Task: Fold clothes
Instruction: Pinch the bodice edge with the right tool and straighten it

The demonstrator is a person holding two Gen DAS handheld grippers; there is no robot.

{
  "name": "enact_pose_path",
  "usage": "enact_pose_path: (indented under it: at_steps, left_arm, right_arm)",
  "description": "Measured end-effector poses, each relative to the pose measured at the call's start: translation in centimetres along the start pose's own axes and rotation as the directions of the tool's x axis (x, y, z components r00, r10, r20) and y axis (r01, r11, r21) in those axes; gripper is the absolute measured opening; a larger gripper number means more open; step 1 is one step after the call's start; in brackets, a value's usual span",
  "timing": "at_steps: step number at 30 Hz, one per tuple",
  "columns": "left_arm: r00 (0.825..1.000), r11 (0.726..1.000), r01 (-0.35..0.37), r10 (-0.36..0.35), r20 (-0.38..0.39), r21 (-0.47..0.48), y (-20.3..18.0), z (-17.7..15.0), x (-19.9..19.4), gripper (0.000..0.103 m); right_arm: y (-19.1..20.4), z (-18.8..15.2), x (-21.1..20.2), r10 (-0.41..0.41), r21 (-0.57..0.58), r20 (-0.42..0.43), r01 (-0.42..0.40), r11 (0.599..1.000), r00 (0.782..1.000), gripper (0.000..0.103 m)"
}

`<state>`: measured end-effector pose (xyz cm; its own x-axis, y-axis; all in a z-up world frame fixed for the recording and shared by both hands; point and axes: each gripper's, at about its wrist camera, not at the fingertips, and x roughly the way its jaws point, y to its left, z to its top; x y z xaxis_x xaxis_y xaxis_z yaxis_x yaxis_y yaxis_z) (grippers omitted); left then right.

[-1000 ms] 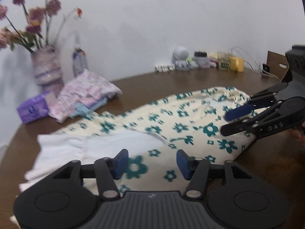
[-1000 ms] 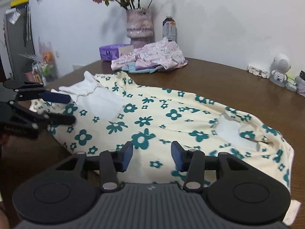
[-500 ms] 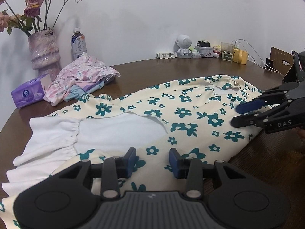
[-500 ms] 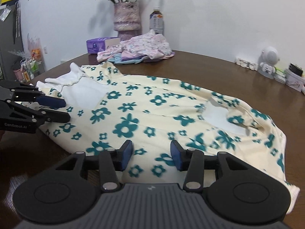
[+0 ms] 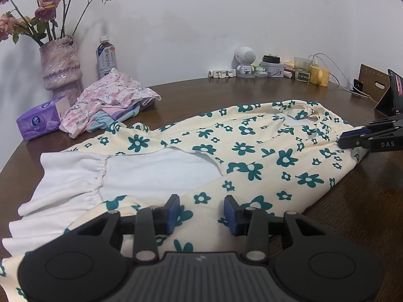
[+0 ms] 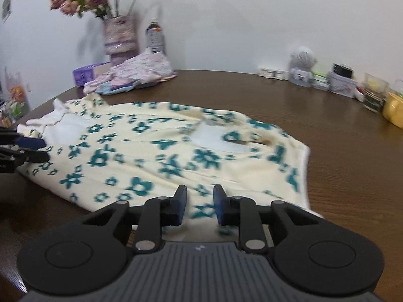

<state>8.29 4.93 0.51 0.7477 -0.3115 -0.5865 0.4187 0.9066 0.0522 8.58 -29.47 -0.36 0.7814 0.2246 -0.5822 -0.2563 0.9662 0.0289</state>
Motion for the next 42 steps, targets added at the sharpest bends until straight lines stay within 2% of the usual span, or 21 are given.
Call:
enact_pose_path:
  at_steps: [7, 13, 20, 26, 30, 33, 37, 42]
  left_arm:
    - [1.000, 1.000, -0.002, 0.002, 0.000, -0.007, 0.0, 0.0, 0.0, 0.038]
    - [1.000, 1.000, -0.011, 0.011, -0.001, -0.013, -0.1, 0.0, 0.1, 0.038]
    - [1.000, 0.999, -0.025, 0.025, -0.001, -0.022, -0.2, 0.1, 0.1, 0.039]
    - [0.999, 0.999, -0.032, 0.032, 0.000, -0.029, -0.3, 0.1, 0.1, 0.038]
    - [0.999, 0.999, -0.036, 0.036, 0.002, -0.035, -0.4, 0.0, 0.1, 0.038]
    - [0.999, 0.999, -0.035, 0.035, 0.003, -0.038, -0.3, 0.0, 0.1, 0.038]
    - [0.999, 0.999, -0.037, 0.037, 0.003, -0.040, -0.4, 0.0, 0.0, 0.038]
    - [0.999, 0.999, -0.037, 0.037, 0.004, -0.040, -0.4, 0.0, 0.0, 0.038]
  right_arm:
    - [-2.2, -0.6, -1.1, 0.014, 0.018, 0.013, -0.014, 1.000, 1.000, 0.012]
    - [-3.1, -1.0, -1.9, 0.034, 0.023, 0.032, -0.035, 0.999, 0.999, 0.010]
    - [-4.3, -1.5, -2.9, -0.044, 0.032, 0.038, 0.043, 0.999, 0.998, 0.010]
    - [-4.9, -1.8, -3.3, -0.064, 0.045, 0.042, 0.062, 0.997, 0.997, 0.010]
    - [-5.2, -1.2, -4.7, -0.125, 0.087, 0.079, 0.118, 0.989, 0.989, 0.011]
    - [-4.6, -0.6, -5.5, -0.125, 0.092, 0.109, 0.115, 0.989, 0.986, 0.011]
    - [-1.3, 0.2, -4.7, -0.042, 0.019, 0.102, 0.041, 0.999, 0.994, 0.011]
    - [3.8, 1.2, -1.6, 0.074, -0.071, 0.053, -0.070, 0.995, 0.996, 0.011]
